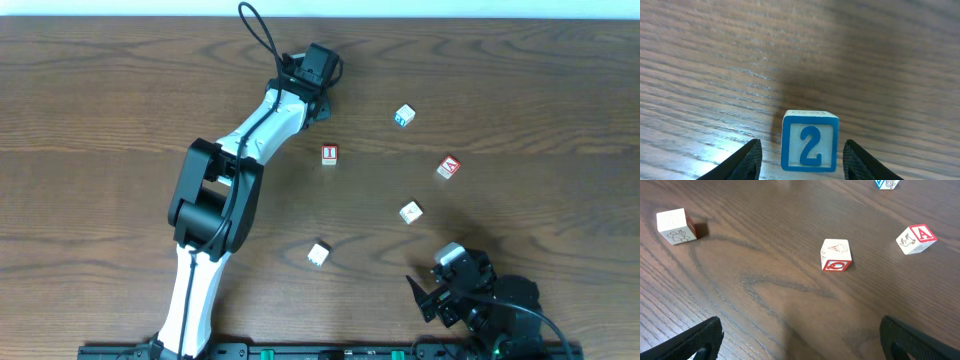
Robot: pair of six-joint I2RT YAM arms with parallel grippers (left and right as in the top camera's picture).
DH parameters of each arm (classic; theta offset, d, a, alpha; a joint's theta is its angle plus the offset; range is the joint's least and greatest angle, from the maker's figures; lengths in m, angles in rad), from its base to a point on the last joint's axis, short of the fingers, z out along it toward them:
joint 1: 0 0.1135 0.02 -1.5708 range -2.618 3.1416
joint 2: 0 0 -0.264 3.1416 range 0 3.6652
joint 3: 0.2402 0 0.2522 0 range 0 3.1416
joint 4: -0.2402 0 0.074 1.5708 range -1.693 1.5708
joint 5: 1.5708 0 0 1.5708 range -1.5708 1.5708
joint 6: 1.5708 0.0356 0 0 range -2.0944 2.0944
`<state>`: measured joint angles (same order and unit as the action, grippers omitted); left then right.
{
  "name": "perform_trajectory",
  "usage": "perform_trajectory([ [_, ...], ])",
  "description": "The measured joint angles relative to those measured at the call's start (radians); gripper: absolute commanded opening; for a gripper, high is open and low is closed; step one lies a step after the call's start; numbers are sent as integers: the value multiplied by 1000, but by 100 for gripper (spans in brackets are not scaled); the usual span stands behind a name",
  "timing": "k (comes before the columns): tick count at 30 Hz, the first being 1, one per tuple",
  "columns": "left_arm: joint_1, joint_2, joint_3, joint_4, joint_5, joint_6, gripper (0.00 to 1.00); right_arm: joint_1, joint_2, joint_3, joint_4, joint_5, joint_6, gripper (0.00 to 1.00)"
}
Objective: Spell out Ai2
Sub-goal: 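Grasp the blue '2' block with the left gripper and lift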
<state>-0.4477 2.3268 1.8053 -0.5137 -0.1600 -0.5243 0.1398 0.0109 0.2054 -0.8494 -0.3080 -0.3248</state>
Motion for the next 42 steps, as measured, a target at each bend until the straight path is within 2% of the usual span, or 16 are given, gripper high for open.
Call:
perform_trajectory([
  [1, 0, 8, 0, 0, 2, 0, 53, 0, 0, 0, 0, 0, 0, 99],
  [5, 0, 25, 0, 3, 2, -2, 36, 0, 0, 0, 0, 0, 0, 99],
  [22, 0, 25, 0, 5, 4, 21, 34, 0, 0, 0, 0, 0, 0, 99],
  [24, 0, 25, 5, -6, 4, 31, 31, 0, 0, 0, 0, 0, 0, 99],
  [28, 0, 25, 68, -76, 4, 56, 27, 0, 0, 0, 0, 0, 0, 99],
  [33, 0, 25, 229, -206, 4, 79, 6, 0, 0, 0, 0, 0, 0, 99],
  [37, -10, 22, 332, -320, 26, 73, 6, 0, 0, 0, 0, 0, 0, 99],
  [42, -60, 9, 356, -436, 33, 49, 6, 0, 0, 0, 0, 0, 0, 99],
])
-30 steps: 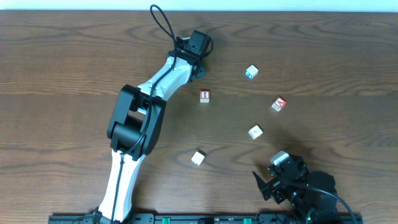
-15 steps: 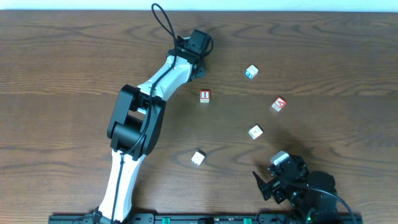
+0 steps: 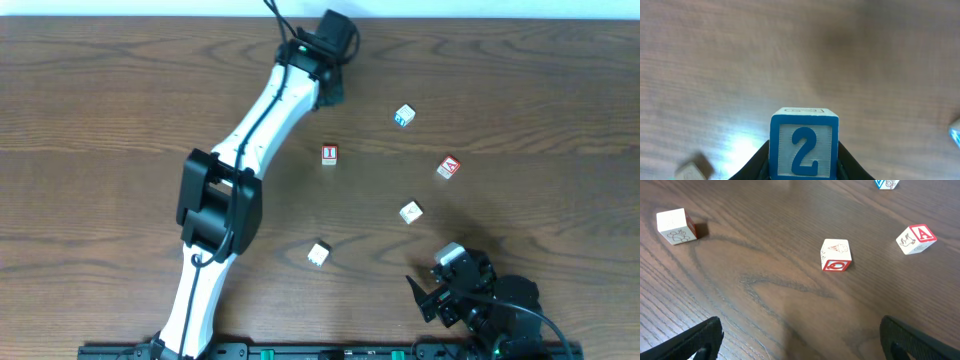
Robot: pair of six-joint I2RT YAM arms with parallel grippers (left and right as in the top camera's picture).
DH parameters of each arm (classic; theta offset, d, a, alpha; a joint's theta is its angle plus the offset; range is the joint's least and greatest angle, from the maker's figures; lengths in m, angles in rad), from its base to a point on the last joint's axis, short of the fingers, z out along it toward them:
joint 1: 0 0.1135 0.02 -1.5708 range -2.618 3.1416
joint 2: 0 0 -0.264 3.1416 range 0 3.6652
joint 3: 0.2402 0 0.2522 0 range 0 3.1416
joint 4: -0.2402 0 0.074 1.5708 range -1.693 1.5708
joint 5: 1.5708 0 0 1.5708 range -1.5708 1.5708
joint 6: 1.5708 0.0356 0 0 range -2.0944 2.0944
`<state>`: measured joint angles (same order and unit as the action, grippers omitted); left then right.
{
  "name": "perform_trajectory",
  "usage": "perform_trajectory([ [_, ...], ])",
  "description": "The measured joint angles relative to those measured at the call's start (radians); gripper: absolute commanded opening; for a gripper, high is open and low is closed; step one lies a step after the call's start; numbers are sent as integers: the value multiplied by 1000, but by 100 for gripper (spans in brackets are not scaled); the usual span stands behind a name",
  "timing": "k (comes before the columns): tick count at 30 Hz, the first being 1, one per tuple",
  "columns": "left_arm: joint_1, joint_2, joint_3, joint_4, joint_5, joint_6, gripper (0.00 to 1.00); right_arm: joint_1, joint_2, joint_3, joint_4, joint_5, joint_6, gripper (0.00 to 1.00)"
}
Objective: Spell out Ai2
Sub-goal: 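Grasp the blue '2' block with the left gripper and lift, then place the blue '2' block right beside the red 'I' block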
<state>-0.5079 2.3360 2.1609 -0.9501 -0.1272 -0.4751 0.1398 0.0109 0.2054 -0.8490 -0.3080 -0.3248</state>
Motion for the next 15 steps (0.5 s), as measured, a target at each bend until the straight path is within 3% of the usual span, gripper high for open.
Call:
perform_trajectory([
  [6, -98, -7, 0, -149, -20, -5, 6, 0, 0, 0, 0, 0, 0, 99],
  [15, -171, -112, -21, -195, -38, -19, 6, 0, 0, 0, 0, 0, 0, 99],
])
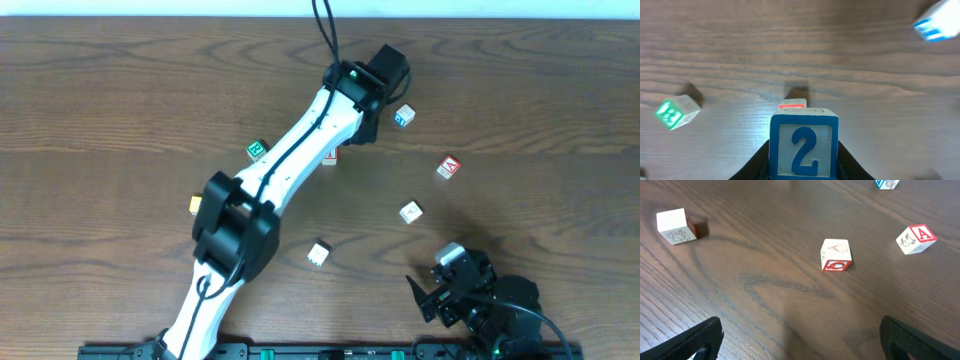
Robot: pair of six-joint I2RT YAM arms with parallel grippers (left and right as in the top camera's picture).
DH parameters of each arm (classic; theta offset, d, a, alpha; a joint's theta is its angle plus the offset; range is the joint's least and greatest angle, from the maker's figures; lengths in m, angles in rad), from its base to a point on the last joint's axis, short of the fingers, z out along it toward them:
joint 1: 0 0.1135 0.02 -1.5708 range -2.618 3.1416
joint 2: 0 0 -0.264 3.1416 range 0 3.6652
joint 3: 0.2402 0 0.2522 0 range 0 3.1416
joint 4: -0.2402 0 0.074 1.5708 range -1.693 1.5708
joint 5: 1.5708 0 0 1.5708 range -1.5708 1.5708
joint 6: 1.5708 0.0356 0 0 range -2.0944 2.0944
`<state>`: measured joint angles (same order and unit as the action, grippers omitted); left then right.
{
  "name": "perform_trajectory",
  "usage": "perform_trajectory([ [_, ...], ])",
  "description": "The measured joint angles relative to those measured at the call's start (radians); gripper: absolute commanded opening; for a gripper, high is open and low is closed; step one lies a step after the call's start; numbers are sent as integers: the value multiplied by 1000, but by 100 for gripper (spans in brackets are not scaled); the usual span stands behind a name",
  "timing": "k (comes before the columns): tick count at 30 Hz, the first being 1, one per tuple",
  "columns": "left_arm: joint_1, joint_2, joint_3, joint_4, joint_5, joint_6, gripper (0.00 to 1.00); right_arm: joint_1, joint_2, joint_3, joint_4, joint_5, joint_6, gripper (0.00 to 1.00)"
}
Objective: Spell out Ai2
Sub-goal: 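Place the blue '2' block right beside the red 'I' block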
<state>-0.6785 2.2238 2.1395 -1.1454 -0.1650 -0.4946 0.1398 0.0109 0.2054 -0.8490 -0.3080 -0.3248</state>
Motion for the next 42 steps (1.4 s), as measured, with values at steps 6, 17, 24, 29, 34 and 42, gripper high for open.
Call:
perform_trajectory([
  [6, 4, -283, -303, 218, -11, -3, 6, 0, 0, 0, 0, 0, 0, 99],
  [17, 3, -290, -595, 571, 7, -38, 6, 0, 0, 0, 0, 0, 0, 99],
  [24, 3, -181, -595, 622, 43, -71, 6, 0, 0, 0, 0, 0, 0, 99],
  [29, 3, -159, -578, 618, 53, -99, 6, 0, 0, 0, 0, 0, 0, 99],
  [34, 2, -130, -510, 569, 54, -116, 6, 0, 0, 0, 0, 0, 0, 99],
  [42, -15, -103, -497, 547, 54, -159, 6, 0, 0, 0, 0, 0, 0, 99],
])
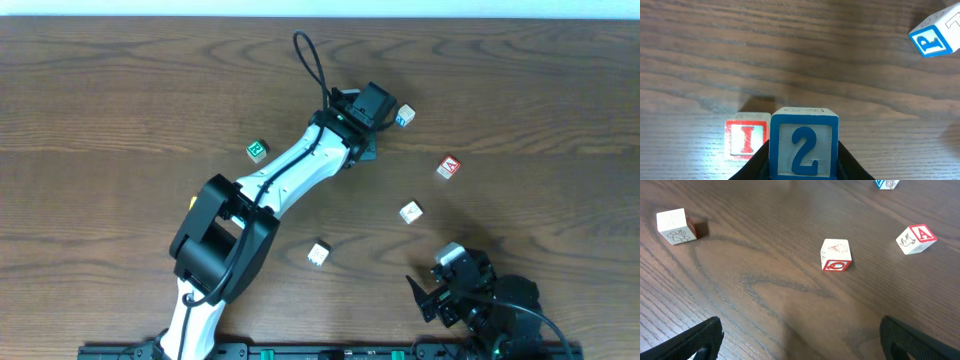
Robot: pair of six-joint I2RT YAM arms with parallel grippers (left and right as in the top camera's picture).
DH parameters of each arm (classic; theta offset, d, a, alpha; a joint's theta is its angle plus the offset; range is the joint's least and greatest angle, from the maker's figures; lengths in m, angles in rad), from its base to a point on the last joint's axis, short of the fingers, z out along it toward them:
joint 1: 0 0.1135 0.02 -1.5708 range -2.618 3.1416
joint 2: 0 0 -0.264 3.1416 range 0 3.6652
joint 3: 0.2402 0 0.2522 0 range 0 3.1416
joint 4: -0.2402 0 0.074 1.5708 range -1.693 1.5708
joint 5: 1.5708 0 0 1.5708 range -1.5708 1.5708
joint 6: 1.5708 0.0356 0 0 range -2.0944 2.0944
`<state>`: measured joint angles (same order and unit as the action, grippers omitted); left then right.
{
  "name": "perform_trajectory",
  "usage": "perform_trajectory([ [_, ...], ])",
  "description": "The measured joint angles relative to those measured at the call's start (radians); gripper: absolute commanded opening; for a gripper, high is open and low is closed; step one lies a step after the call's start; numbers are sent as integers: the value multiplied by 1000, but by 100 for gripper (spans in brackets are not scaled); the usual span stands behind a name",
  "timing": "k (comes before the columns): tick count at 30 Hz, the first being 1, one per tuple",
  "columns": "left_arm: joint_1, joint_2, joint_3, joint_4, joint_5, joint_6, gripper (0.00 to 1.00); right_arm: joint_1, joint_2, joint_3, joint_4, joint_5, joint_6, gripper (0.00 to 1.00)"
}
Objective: Spell out Ai2
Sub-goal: 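Place the blue '2' block right beside the red 'I' block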
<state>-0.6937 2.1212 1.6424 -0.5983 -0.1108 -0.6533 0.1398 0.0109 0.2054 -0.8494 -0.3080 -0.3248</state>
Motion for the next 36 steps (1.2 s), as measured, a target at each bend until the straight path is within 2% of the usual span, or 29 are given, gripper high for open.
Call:
perform_trajectory([
  [25, -2, 36, 0, -25, -1, -54, 6, 0, 0, 0, 0, 0, 0, 99],
  [36, -2, 36, 0, -23, -2, -54, 17, 0, 0, 0, 0, 0, 0, 99],
])
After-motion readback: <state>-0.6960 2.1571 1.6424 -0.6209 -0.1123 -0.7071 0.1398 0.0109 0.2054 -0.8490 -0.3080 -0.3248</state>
